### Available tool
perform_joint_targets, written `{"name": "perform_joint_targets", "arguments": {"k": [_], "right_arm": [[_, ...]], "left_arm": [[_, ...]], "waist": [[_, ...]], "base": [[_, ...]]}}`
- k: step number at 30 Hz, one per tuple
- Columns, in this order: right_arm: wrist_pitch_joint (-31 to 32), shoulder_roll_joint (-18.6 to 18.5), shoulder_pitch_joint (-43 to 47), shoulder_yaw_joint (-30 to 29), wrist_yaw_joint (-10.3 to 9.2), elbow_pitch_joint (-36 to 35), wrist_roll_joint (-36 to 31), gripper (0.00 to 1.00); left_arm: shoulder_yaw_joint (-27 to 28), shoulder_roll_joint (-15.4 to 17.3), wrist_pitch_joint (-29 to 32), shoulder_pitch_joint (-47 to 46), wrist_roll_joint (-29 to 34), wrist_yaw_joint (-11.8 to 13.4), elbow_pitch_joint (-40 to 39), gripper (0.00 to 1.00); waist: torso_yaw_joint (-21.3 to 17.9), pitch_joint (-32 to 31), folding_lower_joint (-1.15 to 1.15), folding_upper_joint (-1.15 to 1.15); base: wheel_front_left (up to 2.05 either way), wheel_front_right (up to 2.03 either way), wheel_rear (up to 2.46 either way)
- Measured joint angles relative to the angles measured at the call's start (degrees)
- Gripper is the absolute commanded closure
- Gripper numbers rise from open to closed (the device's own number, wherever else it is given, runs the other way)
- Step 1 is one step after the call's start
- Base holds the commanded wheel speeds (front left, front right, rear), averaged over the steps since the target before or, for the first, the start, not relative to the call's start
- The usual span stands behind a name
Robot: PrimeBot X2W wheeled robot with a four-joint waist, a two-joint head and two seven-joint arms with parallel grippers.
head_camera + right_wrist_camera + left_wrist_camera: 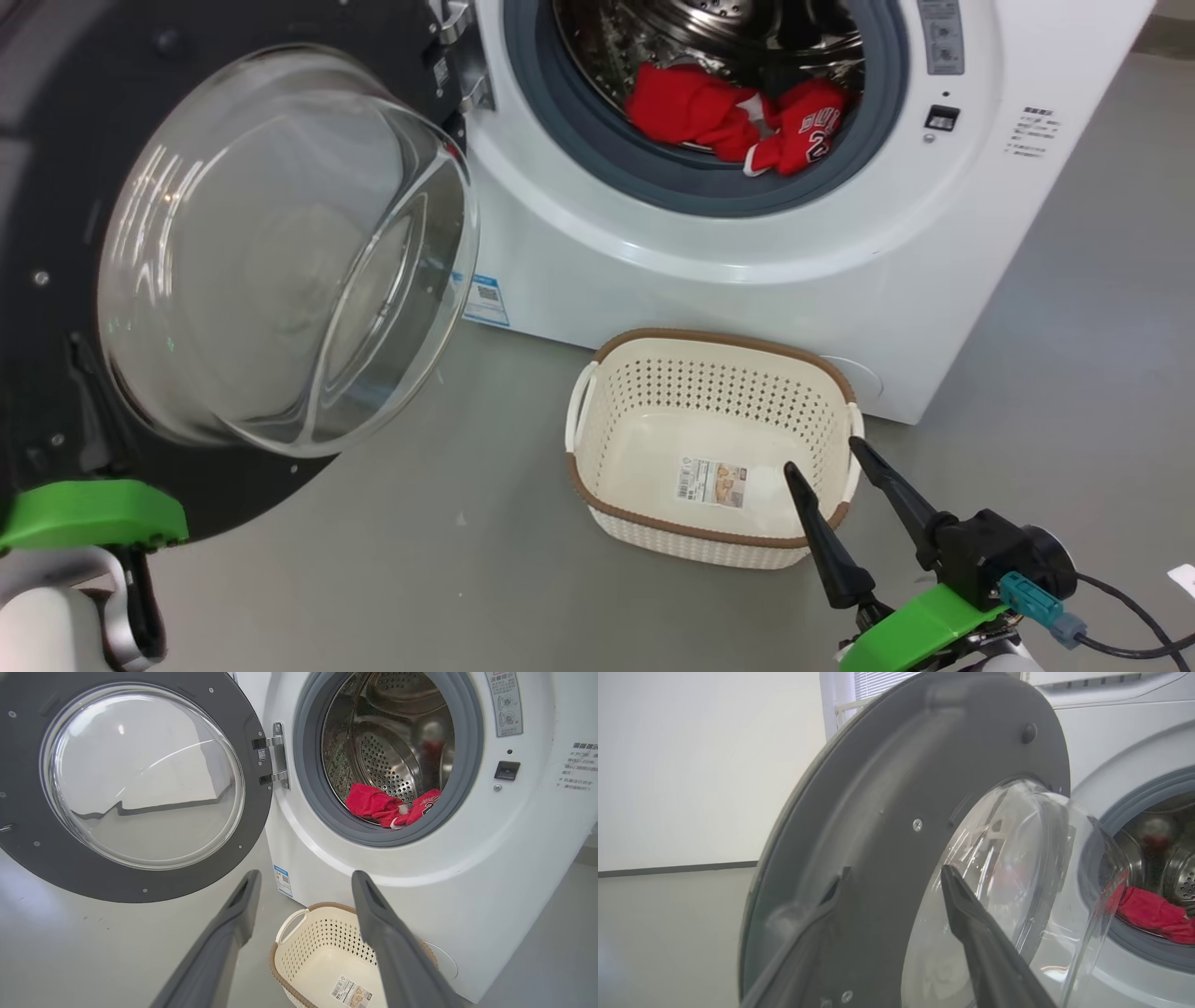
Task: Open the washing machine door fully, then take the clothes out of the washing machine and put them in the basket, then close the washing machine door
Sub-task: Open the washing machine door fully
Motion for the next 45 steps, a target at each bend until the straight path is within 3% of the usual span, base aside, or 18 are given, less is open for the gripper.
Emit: {"name": "perform_joint_targets", "arguments": {"k": [7, 15, 29, 45], "right_arm": [[-2.08, 0.02, -0.15, -2.01, 0.0, 1.99, 1.51, 0.0], [-3.33, 0.05, -1.39, -4.42, 0.0, 3.98, 1.8, 0.0], [-3.86, 0.19, -1.48, -9.71, 0.01, 2.43, 1.68, 0.0], [-3.93, 0.21, -1.42, -10.21, 0.01, -0.65, 0.86, 0.0]], "left_arm": [[0.05, -2.47, -0.16, 4.07, 0.0, -1.29, -12.11, 0.0], [-5.76, -3.32, -0.18, 8.87, -0.07, -6.03, -21.11, 0.0], [-11.46, -2.61, -0.02, 14.58, -4.37, -8.98, -21.17, 0.0], [-12.62, -0.6, 4.38, 23.56, -8.2, -9.11, -25.71, 0.0]], "waist": [[-2.8, -1.28, 0.0, 0.0], [-7.09, -2.81, 0.0, 0.0], [-16.56, -4.3, 0.0, 0.0], [-26.15, -4.18, 0.0, 0.0]], "base": [[0.0, 0.0, 0.0], [0.0, 0.0, 0.0], [0.0, 0.0, 0.0], [0.0, 0.0, 0.0]]}}
